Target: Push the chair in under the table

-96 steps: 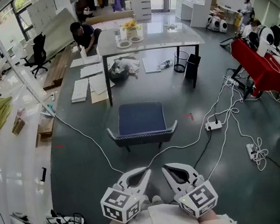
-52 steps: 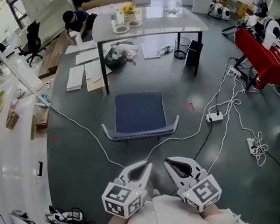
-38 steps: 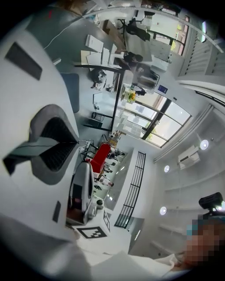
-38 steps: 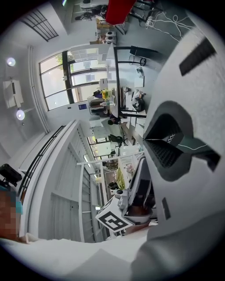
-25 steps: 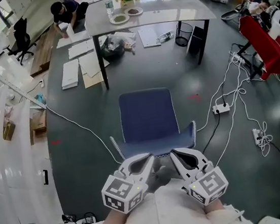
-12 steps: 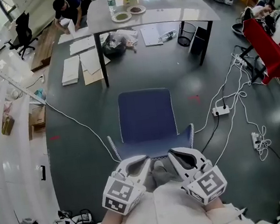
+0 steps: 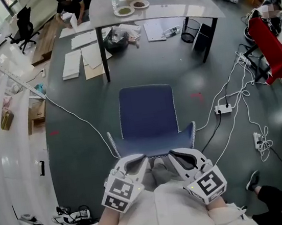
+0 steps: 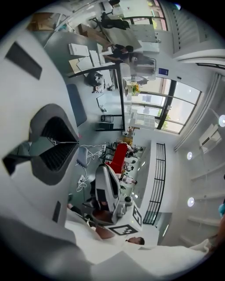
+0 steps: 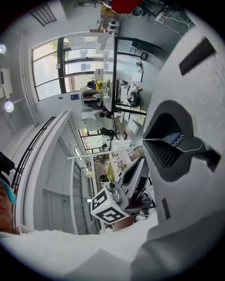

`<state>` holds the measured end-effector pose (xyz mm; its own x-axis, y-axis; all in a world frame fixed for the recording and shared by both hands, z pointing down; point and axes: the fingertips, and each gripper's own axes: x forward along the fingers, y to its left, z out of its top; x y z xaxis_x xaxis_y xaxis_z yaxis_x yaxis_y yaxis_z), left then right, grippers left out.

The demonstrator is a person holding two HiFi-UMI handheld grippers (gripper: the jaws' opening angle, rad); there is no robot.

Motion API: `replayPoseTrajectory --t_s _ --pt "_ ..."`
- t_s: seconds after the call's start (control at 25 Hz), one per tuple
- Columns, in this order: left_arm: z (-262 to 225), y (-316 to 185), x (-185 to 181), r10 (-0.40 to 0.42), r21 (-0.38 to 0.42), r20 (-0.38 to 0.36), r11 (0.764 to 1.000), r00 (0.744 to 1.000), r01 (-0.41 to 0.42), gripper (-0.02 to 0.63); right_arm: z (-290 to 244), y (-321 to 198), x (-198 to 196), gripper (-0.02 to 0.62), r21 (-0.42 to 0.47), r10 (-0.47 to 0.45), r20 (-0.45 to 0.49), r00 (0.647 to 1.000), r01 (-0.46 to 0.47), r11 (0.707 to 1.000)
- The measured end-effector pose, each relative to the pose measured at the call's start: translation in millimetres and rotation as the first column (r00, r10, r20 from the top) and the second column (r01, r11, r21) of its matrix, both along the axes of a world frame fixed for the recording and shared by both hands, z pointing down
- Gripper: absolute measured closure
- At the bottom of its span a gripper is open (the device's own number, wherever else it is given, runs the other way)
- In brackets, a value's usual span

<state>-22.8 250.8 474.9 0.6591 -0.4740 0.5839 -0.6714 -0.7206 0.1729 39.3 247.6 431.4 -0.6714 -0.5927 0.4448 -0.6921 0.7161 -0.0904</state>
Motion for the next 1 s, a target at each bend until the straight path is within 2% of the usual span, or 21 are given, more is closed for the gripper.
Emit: replayPoseTrajectory --t_s 0.24,0.52,0.68,1.0 --pt "11.6 2.7 0.7 0.072 0.019 0.091 0.997 0.993 -0.074 0.59 15.4 7.1 -2.5 0.591 -0.028 -0.037 -0.068 0.997 0.035 0.999" --pt "22.4 1.7 2.0 0.102 0.043 0.165 0.993 0.981 -0.111 0.588 32.7 9.0 3.7 0.586 -0.049 -0.036 -0.121 0.992 0.03 0.998" --pt "27.2 0.3 0.8 0.104 0.049 0.175 0.992 0.979 -0.114 0.571 40.3 7.7 6.8 0.505 -0.033 -0.038 -0.174 0.984 0.033 0.999" --pt "41.1 3.9 -2.5 0.117 0.018 0.19 0.992 0.975 -0.123 0.486 56.4 10.9 8.0 0.451 -0.029 -0.099 -0.301 0.948 0.095 0.995"
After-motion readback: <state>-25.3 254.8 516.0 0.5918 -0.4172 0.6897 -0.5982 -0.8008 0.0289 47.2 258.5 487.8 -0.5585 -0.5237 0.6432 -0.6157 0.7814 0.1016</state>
